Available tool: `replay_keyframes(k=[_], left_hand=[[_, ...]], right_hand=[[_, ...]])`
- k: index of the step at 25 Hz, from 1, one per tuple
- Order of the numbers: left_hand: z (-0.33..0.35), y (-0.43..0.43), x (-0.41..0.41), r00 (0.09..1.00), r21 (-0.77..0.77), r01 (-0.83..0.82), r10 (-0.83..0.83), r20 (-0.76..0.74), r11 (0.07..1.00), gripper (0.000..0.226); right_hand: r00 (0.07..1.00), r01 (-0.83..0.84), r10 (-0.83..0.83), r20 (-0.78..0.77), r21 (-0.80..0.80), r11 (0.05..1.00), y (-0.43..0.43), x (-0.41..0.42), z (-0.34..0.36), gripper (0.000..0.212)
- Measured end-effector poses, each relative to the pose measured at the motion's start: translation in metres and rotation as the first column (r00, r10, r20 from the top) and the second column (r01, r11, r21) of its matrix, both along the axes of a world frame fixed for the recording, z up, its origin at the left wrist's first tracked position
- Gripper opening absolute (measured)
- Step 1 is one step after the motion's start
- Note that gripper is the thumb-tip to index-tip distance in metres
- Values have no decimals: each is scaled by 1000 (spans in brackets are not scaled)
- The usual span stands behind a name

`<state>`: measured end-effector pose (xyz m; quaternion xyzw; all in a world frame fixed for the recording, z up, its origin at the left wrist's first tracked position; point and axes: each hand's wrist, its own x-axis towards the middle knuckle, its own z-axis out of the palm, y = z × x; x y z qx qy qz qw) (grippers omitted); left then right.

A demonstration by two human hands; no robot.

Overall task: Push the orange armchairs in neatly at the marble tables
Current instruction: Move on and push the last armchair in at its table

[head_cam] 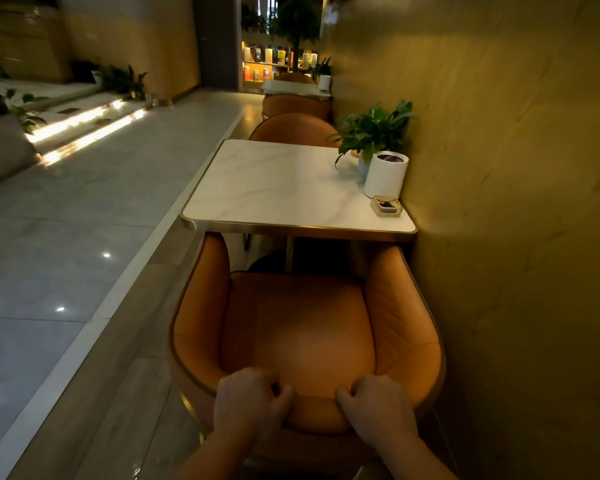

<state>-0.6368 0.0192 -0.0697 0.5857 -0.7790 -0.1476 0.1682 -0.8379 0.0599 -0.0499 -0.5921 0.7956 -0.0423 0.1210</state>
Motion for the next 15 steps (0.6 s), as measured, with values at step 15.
replay_keyframes(k=[15], left_hand=[[10,-3,-1,996,52,26,-30,83,998,45]], right_hand=[[995,-78,84,43,-122,989,-2,-4,-2,55]])
